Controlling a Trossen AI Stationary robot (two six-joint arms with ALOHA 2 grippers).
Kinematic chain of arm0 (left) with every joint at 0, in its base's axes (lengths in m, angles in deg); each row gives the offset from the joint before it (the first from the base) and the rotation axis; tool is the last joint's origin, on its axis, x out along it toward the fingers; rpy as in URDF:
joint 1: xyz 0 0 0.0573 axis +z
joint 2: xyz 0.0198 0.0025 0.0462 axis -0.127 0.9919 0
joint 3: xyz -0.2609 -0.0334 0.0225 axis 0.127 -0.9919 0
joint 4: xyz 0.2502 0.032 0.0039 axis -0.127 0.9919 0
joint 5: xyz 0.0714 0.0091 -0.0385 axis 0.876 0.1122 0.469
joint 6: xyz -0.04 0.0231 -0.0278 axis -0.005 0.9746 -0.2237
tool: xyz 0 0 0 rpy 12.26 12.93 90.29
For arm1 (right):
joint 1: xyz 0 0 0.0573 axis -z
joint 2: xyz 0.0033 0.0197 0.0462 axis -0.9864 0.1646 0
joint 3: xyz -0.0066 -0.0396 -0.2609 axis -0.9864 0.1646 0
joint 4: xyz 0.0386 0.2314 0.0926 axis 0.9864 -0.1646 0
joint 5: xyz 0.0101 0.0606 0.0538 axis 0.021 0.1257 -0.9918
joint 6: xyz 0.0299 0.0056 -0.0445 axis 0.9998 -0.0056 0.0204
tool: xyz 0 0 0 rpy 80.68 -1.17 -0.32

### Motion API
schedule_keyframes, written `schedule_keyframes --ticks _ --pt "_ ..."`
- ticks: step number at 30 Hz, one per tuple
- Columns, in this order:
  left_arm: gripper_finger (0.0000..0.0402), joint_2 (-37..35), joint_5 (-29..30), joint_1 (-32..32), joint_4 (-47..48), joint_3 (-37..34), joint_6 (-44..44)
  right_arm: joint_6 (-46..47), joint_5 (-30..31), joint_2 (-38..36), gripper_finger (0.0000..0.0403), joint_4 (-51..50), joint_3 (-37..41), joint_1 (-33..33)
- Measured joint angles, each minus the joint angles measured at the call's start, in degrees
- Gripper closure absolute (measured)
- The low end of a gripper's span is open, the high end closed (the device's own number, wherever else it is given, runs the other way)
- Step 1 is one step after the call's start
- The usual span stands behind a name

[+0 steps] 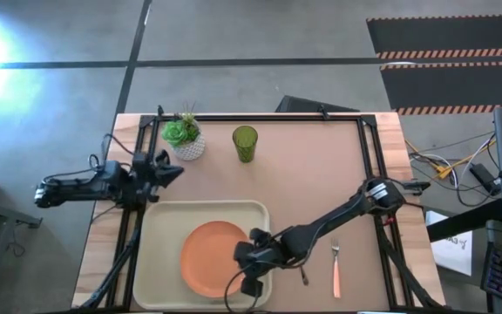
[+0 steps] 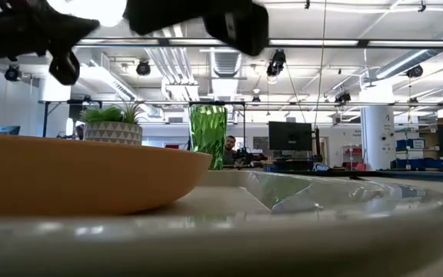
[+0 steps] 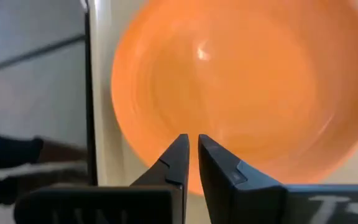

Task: Pick and place plate/cup/fork/spoon on tray
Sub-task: Put the green cup on the white tray to the top left of the orange plate

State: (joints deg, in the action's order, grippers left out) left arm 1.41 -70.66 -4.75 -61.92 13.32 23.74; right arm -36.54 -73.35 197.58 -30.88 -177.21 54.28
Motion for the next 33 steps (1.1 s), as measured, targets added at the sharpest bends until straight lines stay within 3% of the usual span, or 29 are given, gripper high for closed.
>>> schedule_keyframes --ticks 4,9,12,17,21,28,33 --pt "0.0402 5.3 -0.5 0.0 10.2 3.8 0.1 -1.9 5.1 -3.1 0.0379 -0.7 0.0 0.0" --pt "0.0402 13.2 -2.4 -0.1 10.1 10.6 4.8 -3.1 12.6 -8.3 0.0379 -3.8 0.0 0.1" --pt "0.0402 19.0 -0.9 -0.1 16.2 17.3 9.3 -4.0 17.3 -11.7 0.0379 -5.2 0.0 0.1" --pt "0.0402 32.1 6.8 0.0 33.9 31.4 14.8 -6.4 22.6 -16.2 0.0378 -6.6 0.0 0.1" --pt "0.0398 42.6 7.0 0.1 37.5 41.4 23.8 -7.6 25.3 -18.5 0.0378 -6.5 0.0 0.1" --pt "0.0327 60.1 6.9 1.4 41.7 59.8 34.7 -9.0 25.6 -19.9 0.0378 -7.4 0.0 0.1" --pt "0.027 69.5 17.3 5.3 50.3 70.1 34.8 -11.3 25.1 -21.5 0.0378 -7.9 0.0 -0.4"
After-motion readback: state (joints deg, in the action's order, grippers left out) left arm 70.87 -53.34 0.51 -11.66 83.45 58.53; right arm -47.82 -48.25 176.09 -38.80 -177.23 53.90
